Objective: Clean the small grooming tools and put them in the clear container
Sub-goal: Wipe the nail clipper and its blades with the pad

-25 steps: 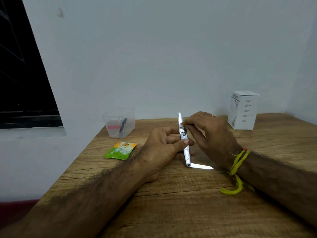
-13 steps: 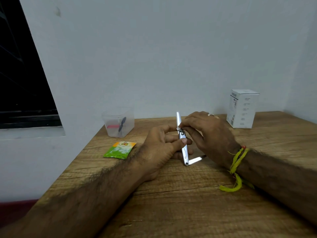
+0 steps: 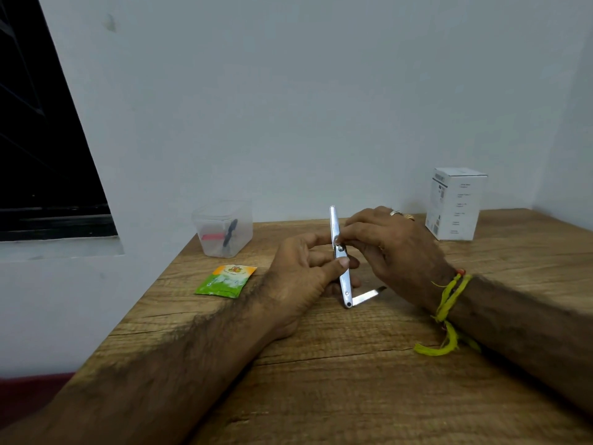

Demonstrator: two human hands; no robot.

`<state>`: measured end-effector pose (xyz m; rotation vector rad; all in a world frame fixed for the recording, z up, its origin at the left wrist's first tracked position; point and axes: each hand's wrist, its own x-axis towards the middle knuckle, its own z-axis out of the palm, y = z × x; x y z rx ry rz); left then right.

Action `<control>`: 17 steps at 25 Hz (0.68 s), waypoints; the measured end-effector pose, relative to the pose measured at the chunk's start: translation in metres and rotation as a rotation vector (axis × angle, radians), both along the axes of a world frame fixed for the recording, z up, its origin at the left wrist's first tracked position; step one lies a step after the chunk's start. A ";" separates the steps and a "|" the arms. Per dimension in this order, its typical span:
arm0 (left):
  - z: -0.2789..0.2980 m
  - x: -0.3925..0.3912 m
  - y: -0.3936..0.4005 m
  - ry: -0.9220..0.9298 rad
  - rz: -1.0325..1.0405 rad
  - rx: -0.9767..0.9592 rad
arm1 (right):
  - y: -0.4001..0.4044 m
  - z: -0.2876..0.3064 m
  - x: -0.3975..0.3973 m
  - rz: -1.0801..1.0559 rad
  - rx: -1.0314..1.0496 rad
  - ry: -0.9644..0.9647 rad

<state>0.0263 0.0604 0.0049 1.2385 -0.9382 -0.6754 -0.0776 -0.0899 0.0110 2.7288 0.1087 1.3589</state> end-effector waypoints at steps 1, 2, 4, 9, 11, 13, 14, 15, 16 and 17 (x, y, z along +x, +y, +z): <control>0.000 0.001 0.000 -0.014 0.013 -0.009 | 0.000 0.001 0.000 -0.009 0.005 -0.002; -0.001 0.003 -0.001 -0.021 0.029 -0.022 | 0.002 0.001 0.001 -0.009 0.020 -0.004; -0.002 0.005 -0.003 -0.027 0.044 -0.035 | 0.006 0.000 0.003 0.028 0.075 0.005; -0.003 0.005 -0.002 -0.081 0.035 -0.030 | 0.004 0.000 0.002 0.126 0.346 0.046; -0.003 0.006 -0.004 -0.081 0.034 -0.038 | 0.004 -0.002 0.003 0.118 0.474 0.057; -0.003 0.005 -0.003 -0.087 0.028 -0.034 | 0.004 -0.003 0.003 0.103 0.484 0.048; -0.003 0.005 -0.003 -0.088 0.028 -0.035 | 0.004 -0.003 0.003 0.096 0.441 0.025; -0.003 0.005 -0.002 -0.083 0.030 -0.041 | 0.005 -0.004 0.003 0.087 0.369 -0.002; -0.003 0.005 -0.002 -0.071 0.034 -0.048 | 0.005 -0.004 0.002 0.071 0.284 -0.028; -0.003 0.006 -0.003 -0.059 0.036 -0.053 | 0.006 -0.003 0.002 0.044 0.192 -0.050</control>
